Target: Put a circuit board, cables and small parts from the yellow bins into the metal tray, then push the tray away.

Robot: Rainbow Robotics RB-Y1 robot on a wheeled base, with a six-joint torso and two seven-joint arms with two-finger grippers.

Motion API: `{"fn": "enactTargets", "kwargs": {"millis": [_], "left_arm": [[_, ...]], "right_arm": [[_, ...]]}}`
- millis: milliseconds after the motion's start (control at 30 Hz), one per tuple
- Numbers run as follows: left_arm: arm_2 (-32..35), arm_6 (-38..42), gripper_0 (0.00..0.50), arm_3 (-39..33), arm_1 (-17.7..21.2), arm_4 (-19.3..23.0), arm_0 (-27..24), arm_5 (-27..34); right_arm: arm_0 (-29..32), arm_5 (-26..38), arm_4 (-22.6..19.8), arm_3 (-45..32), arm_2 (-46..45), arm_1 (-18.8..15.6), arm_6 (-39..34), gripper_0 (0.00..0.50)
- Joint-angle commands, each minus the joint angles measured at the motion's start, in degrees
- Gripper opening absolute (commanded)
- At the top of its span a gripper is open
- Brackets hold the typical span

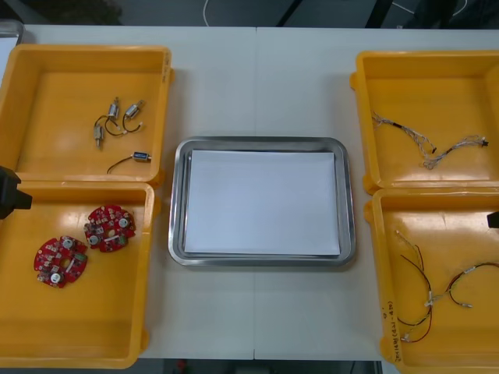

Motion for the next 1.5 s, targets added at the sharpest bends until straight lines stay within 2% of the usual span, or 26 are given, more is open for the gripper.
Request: {"fn": "enactTargets", "kwargs": {"millis": [33,1500], "left_arm": [[1.7,-4.6,0.5,-1.5,2.4,0.3,0.8,0.4],[1.7,-4.6,0.5,-1.5,2.4,0.3,0.8,0.4]], "right_arm": [[0.9,0.1,-0.4,-1.8,-1.7,-2.2,0.8,0.5],[0.9,0.1,-0.4,-1.8,-1.7,-2.2,0.8,0.5]]}}
